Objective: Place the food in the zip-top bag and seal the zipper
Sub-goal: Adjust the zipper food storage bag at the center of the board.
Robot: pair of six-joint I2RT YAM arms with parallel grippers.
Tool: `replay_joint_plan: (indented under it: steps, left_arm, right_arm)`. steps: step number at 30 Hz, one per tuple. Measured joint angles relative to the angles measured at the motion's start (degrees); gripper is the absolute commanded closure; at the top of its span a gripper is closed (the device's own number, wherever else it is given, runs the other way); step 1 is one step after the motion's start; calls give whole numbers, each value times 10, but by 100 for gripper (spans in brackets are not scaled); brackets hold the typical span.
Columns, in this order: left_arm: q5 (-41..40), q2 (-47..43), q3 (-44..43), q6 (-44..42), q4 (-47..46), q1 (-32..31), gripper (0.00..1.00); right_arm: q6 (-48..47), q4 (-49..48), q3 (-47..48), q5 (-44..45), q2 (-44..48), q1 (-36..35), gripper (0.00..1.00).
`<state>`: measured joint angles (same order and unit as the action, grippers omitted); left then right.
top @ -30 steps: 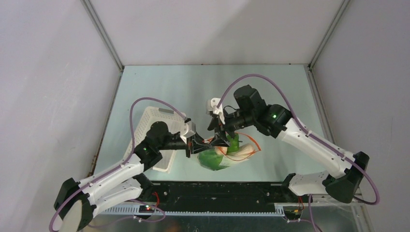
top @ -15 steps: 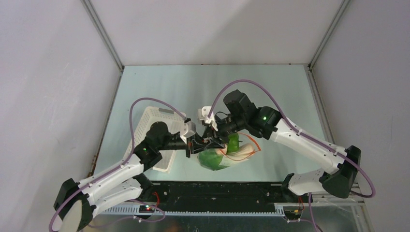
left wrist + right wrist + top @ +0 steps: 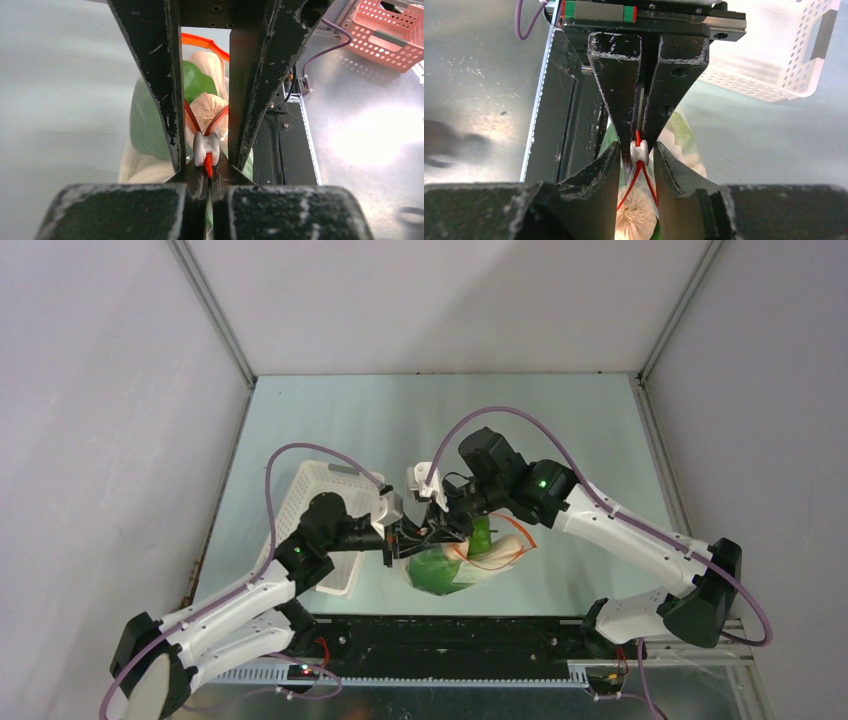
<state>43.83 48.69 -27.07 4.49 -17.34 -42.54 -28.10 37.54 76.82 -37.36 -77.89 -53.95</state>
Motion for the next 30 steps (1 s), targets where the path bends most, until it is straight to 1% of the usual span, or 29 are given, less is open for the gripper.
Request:
replay_joint_plan:
  steps: [20, 30]
  left_arm:
    - [7, 0, 0, -5, -1, 0, 100]
    - [17, -9, 1, -7, -1, -1, 100]
  right_arm:
    - [0, 0, 0, -8, 1, -2, 65]
    - [-6, 1, 0, -29, 9, -2, 64]
